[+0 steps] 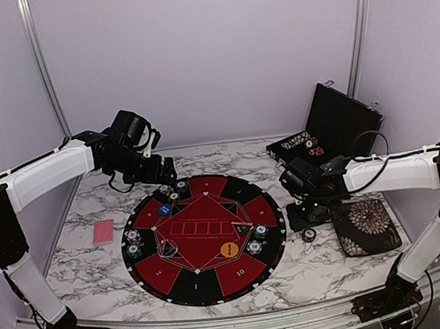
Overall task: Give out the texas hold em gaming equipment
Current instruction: Adjust the poker chips pile at the center of the board, then move the pile of poker chips to the big blind area.
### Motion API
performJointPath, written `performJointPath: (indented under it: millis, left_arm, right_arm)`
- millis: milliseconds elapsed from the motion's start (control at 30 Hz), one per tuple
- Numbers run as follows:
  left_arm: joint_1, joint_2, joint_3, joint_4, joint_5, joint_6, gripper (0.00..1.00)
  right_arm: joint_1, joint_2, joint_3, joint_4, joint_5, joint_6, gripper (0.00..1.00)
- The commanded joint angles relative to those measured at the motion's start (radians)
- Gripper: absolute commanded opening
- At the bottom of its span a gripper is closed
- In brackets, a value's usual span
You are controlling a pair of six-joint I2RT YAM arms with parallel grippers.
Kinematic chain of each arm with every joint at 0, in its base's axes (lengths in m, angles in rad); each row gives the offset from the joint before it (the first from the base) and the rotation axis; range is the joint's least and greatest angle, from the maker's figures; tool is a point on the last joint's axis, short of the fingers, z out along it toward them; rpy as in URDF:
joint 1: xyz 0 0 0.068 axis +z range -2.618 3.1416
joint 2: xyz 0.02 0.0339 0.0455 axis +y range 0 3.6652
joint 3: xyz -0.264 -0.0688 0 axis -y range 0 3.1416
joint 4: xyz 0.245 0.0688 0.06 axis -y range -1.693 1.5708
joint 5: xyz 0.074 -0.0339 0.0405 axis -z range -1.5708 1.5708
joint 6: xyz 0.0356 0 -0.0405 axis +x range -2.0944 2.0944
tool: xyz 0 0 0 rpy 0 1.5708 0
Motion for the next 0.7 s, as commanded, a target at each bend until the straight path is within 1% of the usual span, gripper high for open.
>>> performJointPath:
  millis: [0, 300, 667]
  left_arm:
    - [-0.001, 0.011, -0.003, 0.016, 0.01, 0.013, 0.99]
    - [-0.001, 0.009, -0.011, 0.015, 0.01, 0.011, 0.99]
    - [-0.001, 0.012, -0.013, 0.016, 0.01, 0.011, 0.99]
  right_arm:
    - [0.056, 0.06, 0.077, 0.005, 0.017, 0.0, 0.35]
    - [0.145, 0.157, 0.131, 0.061, -0.016, 0.014, 0.35]
    - [0.194, 0.233, 0.141, 0.101, -0.043, 0.031, 0.35]
